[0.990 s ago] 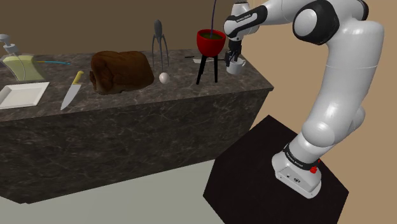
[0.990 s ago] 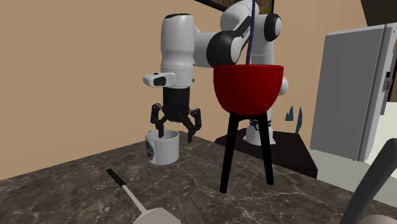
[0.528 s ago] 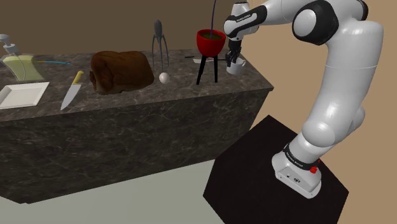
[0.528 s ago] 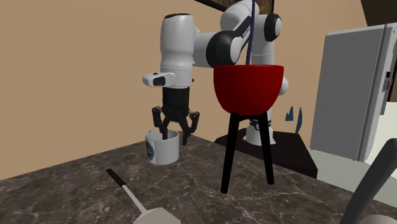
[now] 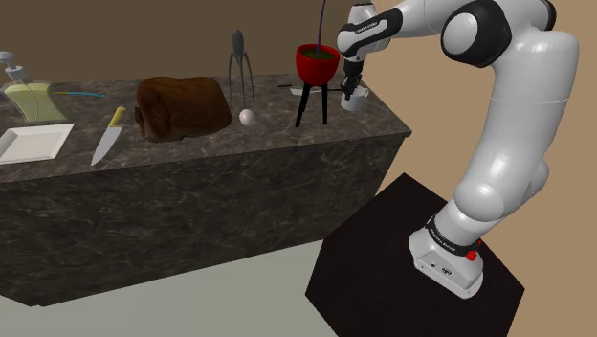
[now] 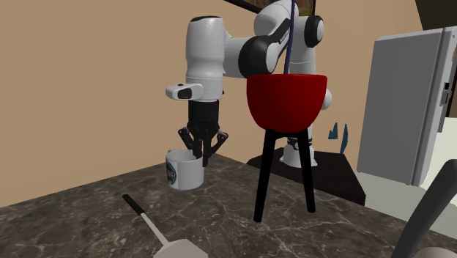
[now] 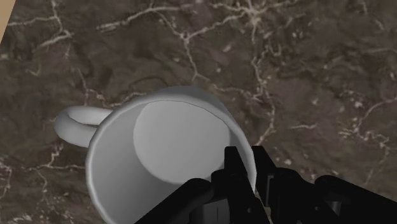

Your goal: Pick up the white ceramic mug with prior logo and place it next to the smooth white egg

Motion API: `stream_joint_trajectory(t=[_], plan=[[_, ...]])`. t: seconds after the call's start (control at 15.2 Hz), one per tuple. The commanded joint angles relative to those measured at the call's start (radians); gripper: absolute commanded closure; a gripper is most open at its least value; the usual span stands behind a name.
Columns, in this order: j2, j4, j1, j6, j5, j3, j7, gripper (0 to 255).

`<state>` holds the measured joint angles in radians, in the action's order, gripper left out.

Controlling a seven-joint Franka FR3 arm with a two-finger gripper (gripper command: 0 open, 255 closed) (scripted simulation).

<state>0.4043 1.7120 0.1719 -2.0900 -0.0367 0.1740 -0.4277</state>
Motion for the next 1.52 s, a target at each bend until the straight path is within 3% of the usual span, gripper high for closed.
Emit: stream_joint_trajectory(t=[0.0, 1.45], plan=[[0.031, 0.004, -0.002, -0.002, -0.006, -0.001, -0.002, 255], [-0.06, -0.165, -0.007, 0.256, -0.014, 0.006, -0.016, 255]])
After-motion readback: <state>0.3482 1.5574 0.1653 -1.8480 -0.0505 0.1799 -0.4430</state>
